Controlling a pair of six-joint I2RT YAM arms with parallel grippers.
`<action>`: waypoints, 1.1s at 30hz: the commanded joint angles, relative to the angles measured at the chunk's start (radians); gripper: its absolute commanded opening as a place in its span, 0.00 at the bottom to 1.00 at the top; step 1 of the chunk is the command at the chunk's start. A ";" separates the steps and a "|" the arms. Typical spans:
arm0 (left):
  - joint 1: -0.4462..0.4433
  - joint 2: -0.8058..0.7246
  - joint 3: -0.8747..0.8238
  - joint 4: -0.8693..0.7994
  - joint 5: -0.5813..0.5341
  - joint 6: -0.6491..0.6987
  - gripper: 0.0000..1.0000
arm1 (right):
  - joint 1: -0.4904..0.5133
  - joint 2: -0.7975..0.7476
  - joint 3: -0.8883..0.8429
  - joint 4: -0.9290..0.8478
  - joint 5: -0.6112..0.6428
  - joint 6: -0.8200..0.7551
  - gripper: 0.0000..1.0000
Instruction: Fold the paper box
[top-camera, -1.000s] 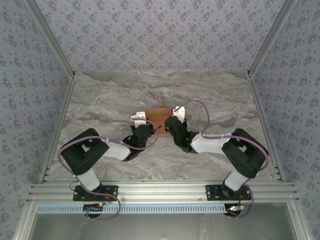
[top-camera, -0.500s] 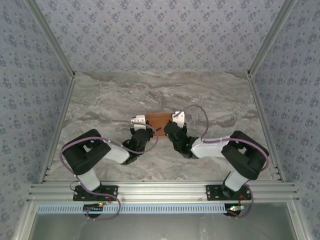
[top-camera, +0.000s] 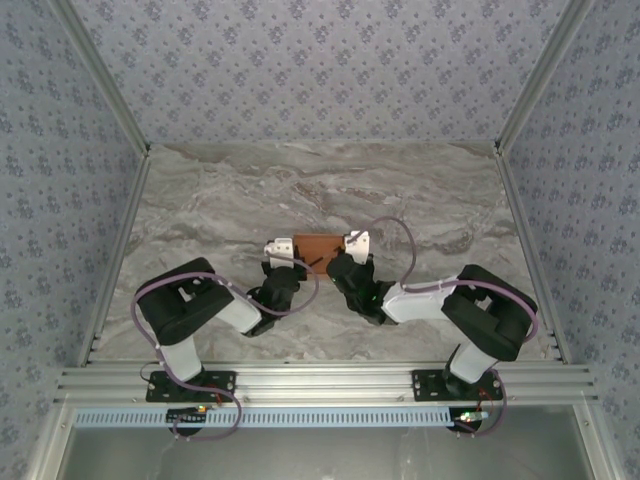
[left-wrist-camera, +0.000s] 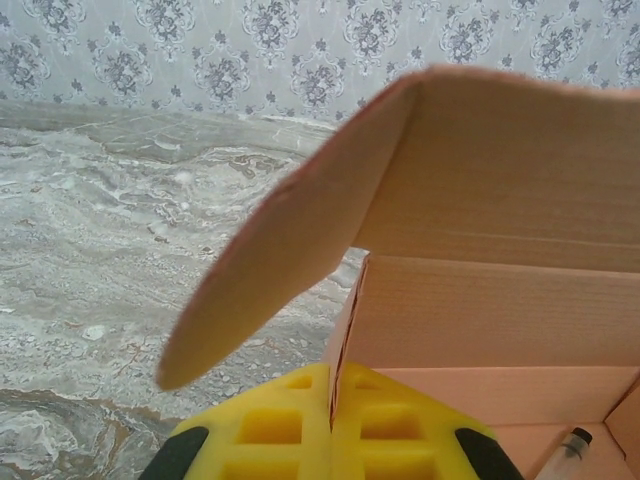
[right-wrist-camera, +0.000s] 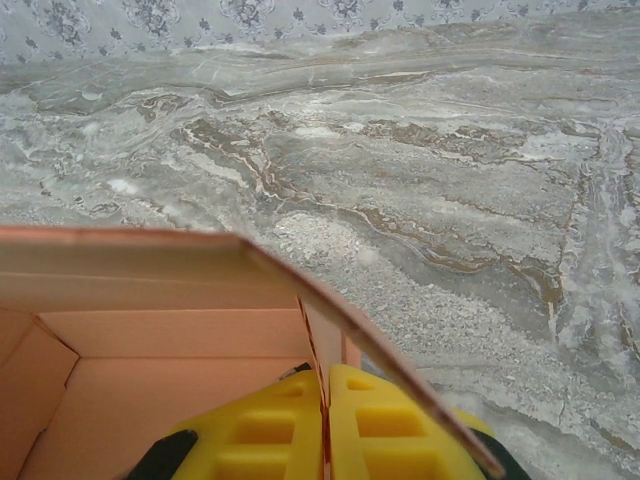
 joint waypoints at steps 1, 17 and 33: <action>-0.013 0.023 -0.026 -0.017 -0.002 0.014 0.00 | 0.019 -0.018 -0.015 -0.040 0.048 0.048 0.10; -0.013 0.025 -0.035 -0.005 -0.007 0.031 0.00 | 0.031 -0.037 0.003 -0.102 0.084 0.053 0.14; -0.016 0.036 -0.025 0.001 -0.002 0.073 0.00 | 0.027 -0.149 0.030 -0.207 0.056 -0.009 0.26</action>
